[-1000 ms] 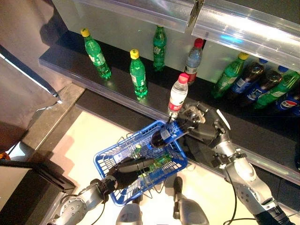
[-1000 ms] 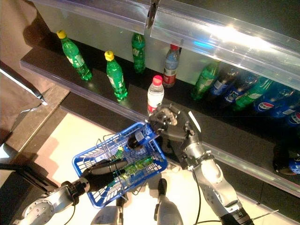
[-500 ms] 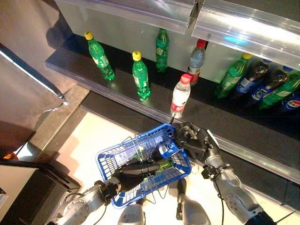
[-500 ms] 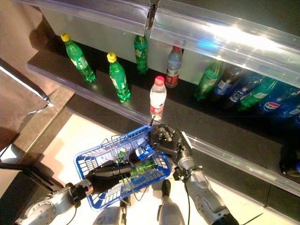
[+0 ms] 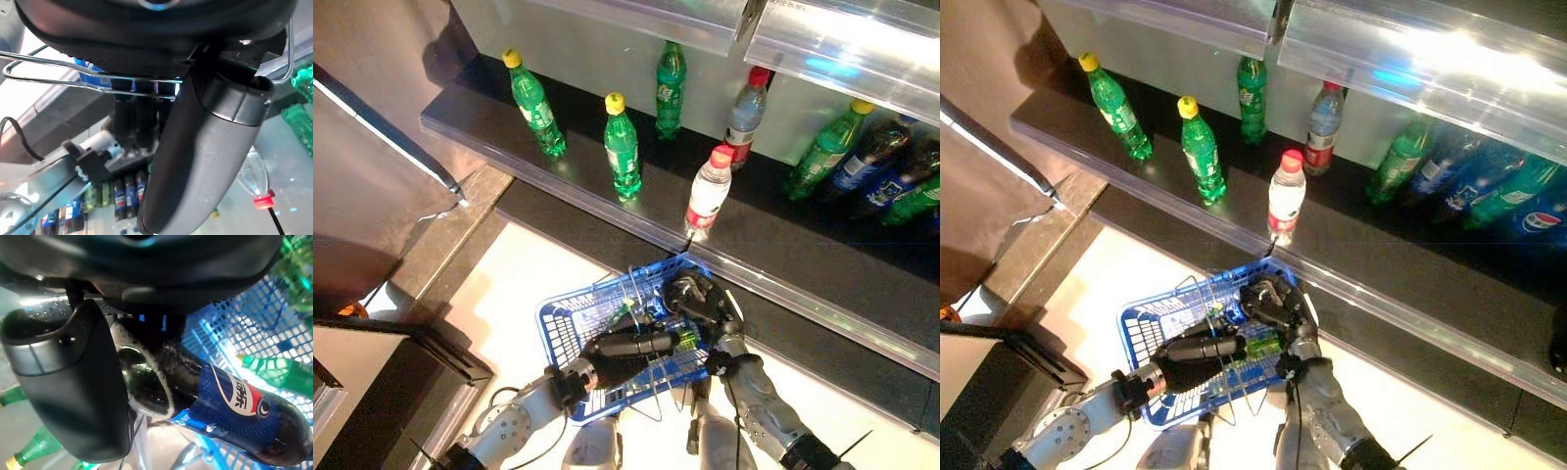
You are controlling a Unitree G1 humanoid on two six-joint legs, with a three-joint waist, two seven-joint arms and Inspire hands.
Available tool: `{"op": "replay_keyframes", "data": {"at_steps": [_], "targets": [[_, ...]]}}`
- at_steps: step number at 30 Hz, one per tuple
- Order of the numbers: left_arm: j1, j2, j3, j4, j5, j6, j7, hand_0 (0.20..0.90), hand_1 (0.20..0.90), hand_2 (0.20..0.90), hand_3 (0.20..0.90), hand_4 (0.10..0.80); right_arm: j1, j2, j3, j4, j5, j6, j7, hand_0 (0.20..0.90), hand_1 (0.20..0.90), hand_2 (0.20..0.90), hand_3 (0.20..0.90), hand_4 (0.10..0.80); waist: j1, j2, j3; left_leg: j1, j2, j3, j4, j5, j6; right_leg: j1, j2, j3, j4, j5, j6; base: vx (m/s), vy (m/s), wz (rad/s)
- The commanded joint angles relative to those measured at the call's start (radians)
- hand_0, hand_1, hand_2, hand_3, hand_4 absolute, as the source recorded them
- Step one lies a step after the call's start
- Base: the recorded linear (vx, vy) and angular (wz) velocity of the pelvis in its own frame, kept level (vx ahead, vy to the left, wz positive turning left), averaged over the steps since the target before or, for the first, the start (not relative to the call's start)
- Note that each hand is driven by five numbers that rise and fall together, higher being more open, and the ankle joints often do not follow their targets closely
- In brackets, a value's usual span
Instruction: Pick up the drink and place into the basket.
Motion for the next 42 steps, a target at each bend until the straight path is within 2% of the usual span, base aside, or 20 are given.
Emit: {"op": "replay_keyframes", "data": {"at_steps": [1,6,10,13,15,17,30,31,32,33,34,35,42], "targets": [[-0.149,-0.157,-0.064,-0.283,-0.159,-0.099,-0.332,0.3,0.3,0.3,0.2,0.1,-0.119,0.1,0.047,-0.041,-0.035,-0.147,0.035,0.3,0.3,0.3,0.2,0.1,0.008,0.019,-0.103,-0.107,-0.037,0.0,0.055,0.025,0.064,0.014,-0.038,0.004,0.161,-0.168,0.001,-0.062,0.035,0.0],[-0.198,-0.201,-0.081,-0.262,-0.154,-0.111,-0.326,0.3,0.3,0.3,0.2,0.1,-0.158,0.156,0.049,0.068,0.006,-0.15,0.017,0.3,0.3,0.3,0.2,0.1,0.008,0.031,-0.08,-0.128,-0.046,-0.001,0.055,0.035,0.067,-0.014,-0.044,0.002,0.17,-0.161,-0.009,-0.058,0.048,0.03],[-0.248,-0.23,-0.091,-0.238,-0.168,-0.131,-0.304,0.3,0.3,0.3,0.2,0.1,-0.206,0.187,0.048,0.133,-0.016,-0.11,-0.038,0.3,0.3,0.3,0.2,0.1,0.003,0.042,-0.067,-0.139,-0.052,0.0,0.052,0.041,0.068,-0.034,-0.046,0.005,0.176,-0.157,-0.015,-0.047,0.064,0.02],[-0.27,-0.25,-0.098,-0.215,-0.159,-0.143,-0.301,0.3,0.3,0.3,0.2,0.1,-0.23,0.19,0.062,0.195,-0.14,-0.02,-0.145,0.3,0.3,0.3,0.2,0.1,0.001,0.043,-0.064,-0.145,-0.056,0.001,0.052,0.042,0.068,-0.045,-0.046,0.01,0.18,-0.154,-0.017,-0.02,0.044,0.01],[-0.293,-0.267,-0.108,-0.202,-0.151,-0.149,-0.291,0.3,0.3,0.3,0.2,0.1,-0.269,0.184,0.095,0.264,-0.235,0.103,-0.239,0.3,0.3,0.3,0.2,0.1,0.004,0.043,-0.061,-0.145,-0.059,0.002,0.048,0.044,0.069,-0.049,-0.047,0.008,0.179,-0.151,-0.02,-0.019,0.039,0.0],[-0.316,-0.274,-0.111,-0.189,-0.16,-0.146,-0.287,0.3,0.3,0.3,0.2,0.1,-0.306,0.185,0.103,0.358,-0.249,0.126,-0.255,0.3,0.3,0.3,0.2,0.1,0.013,0.043,-0.061,-0.144,-0.06,0.0,0.045,0.045,0.071,-0.047,-0.048,0.002,0.179,-0.151,-0.023,0.0,0.0,0.0],[-0.41,-0.339,-0.112,-0.152,-0.17,-0.129,-0.199,0.3,0.3,0.3,0.2,0.1,-0.473,0.243,0.021,0.637,-0.123,0.166,-0.294,0.3,0.3,0.3,0.2,0.1,0.056,0.028,-0.057,-0.138,-0.064,-0.021,0.037,0.047,0.077,-0.036,-0.042,-0.026,0.181,-0.149,-0.032,-0.001,-0.024,0.05],[-0.415,-0.343,-0.111,-0.148,-0.171,-0.127,-0.195,0.3,0.3,0.3,0.2,0.1,-0.482,0.243,0.01,0.652,-0.113,0.168,-0.289,0.324,0.324,0.324,0.227,0.127,0.057,0.027,-0.057,-0.136,-0.063,-0.022,0.035,0.047,0.077,-0.034,-0.041,-0.028,0.18,-0.148,-0.032,0.0,0.0,0.0],[-0.418,-0.344,-0.111,-0.147,-0.172,-0.126,-0.193,0.3,0.3,0.3,0.2,0.1,-0.488,0.242,0.005,0.66,-0.109,0.171,-0.29,0.434,0.434,0.434,0.356,0.256,0.058,0.026,-0.058,-0.135,-0.063,-0.023,0.034,0.047,0.077,-0.033,-0.04,-0.029,0.18,-0.148,-0.032,0.0,0.0,0.0],[-0.423,-0.346,-0.11,-0.147,-0.176,-0.124,-0.187,0.3,0.3,0.3,0.2,0.1,-0.498,0.243,0.0,0.672,-0.097,0.176,-0.287,0.644,0.644,0.644,0.601,0.501,0.06,0.025,-0.059,-0.134,-0.062,-0.024,0.033,0.047,0.077,-0.031,-0.04,-0.031,0.179,-0.147,-0.032,0.0,0.0,0.0],[-0.427,-0.347,-0.11,-0.144,-0.178,-0.123,-0.184,0.3,0.3,0.3,0.2,0.1,-0.506,0.242,-0.003,0.684,-0.084,0.177,-0.28,0.752,0.752,0.752,0.727,0.627,0.061,0.024,-0.06,-0.132,-0.062,-0.025,0.031,0.048,0.077,-0.03,-0.039,-0.031,0.179,-0.146,-0.032,0.008,-0.026,0.03],[-0.43,-0.349,-0.11,-0.144,-0.179,-0.121,-0.178,0.3,0.3,0.3,0.2,0.1,-0.514,0.241,-0.01,0.69,-0.076,0.183,-0.274,0.9,0.9,0.9,0.9,0.8,0.063,0.023,-0.06,-0.13,-0.061,-0.025,0.03,0.048,0.077,-0.028,-0.039,-0.033,0.178,-0.146,-0.032,0.01,-0.023,0.05],[-0.421,-0.355,-0.105,-0.171,-0.181,-0.122,-0.133,0.3,0.3,0.3,0.2,0.1,-0.515,0.233,-0.025,0.656,-0.067,0.168,-0.268,0.9,0.9,0.9,0.9,0.8,0.066,0.012,-0.073,-0.11,-0.054,-0.029,0.018,0.046,0.076,-0.008,-0.037,-0.036,0.167,-0.142,-0.027,0.014,-0.022,0.08]]}}
